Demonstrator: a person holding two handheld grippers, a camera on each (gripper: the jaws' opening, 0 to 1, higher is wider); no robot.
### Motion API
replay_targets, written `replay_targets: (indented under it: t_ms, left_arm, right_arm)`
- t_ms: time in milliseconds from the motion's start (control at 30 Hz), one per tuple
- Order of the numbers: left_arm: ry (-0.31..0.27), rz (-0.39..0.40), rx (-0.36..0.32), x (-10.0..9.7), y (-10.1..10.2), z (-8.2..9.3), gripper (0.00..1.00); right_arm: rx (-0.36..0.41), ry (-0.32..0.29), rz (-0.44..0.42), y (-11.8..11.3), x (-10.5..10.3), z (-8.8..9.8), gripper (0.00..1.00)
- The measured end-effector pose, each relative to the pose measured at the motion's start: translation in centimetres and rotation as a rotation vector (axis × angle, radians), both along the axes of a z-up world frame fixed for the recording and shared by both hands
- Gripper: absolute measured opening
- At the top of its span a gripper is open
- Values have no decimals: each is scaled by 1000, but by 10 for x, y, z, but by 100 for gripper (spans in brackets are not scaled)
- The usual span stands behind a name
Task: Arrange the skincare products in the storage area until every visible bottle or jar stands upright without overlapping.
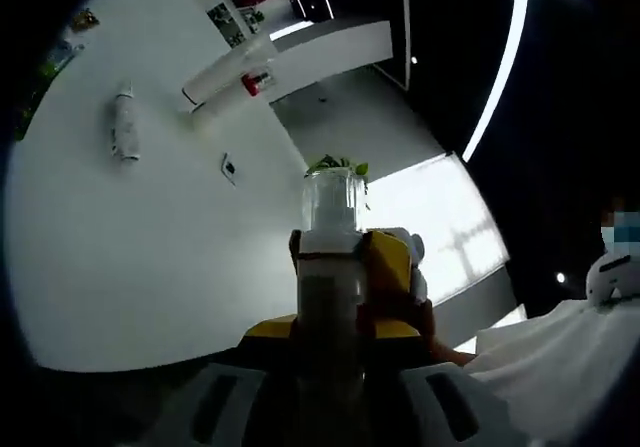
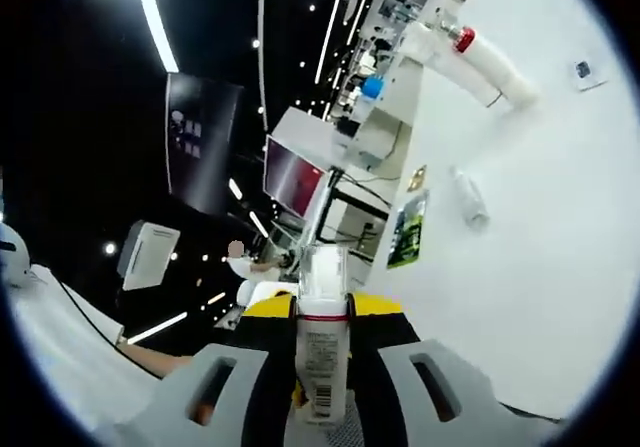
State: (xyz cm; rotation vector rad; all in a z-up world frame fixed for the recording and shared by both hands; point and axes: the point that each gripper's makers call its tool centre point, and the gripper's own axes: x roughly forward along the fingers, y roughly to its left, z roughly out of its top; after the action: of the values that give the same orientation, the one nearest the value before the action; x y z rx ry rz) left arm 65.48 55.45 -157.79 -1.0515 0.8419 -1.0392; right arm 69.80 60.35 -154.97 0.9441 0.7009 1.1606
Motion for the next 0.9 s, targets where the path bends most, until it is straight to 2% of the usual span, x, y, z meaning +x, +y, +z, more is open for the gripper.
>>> replay_targets:
  t_ms: [33, 100, 300, 333, 367, 433, 533, 633, 667, 800, 900]
  left_arm:
    - [13, -31, -45, -5, -3, 6, 25]
    - [25, -34, -88, -5, -4, 12, 25]
    - [3, -50, -120, -7, -4, 20, 24]
    - [-34, -57, -113, -8, -4, 22, 23]
    - [-45, -51, -106, -8, -3, 22, 23]
    - [-47, -41, -103, -6, -3, 23, 23]
    - [-61, -7, -55, 0, 0, 18, 23]
    - [-82, 36, 46, 6, 3, 5, 23]
    - [-73, 67, 78, 10, 6, 1, 23]
    - [-106, 138, 168, 20, 18, -8, 23]
    - [-145, 144, 256, 22, 21, -16, 23]
  right_arm:
    - [29, 6, 23, 2, -4, 5, 17]
    - [41, -1, 22, 3, -3, 7, 17]
    - [84, 0, 26, 1, -3, 14, 17]
    - [95, 9, 28, 2, -4, 15, 17]
    - [95, 4, 26, 2, -4, 16, 17]
    - [77, -50, 6, 2, -2, 19, 17]
    - [18, -96, -32, 2, 2, 15, 18]
    - [-55, -144, -58, 1, 5, 10, 17]
    - [-90, -149, -64, 1, 6, 5, 17]
    - [-139, -174, -61, 3, 4, 1, 17]
    - [-200, -192, -33, 7, 0, -8, 18]
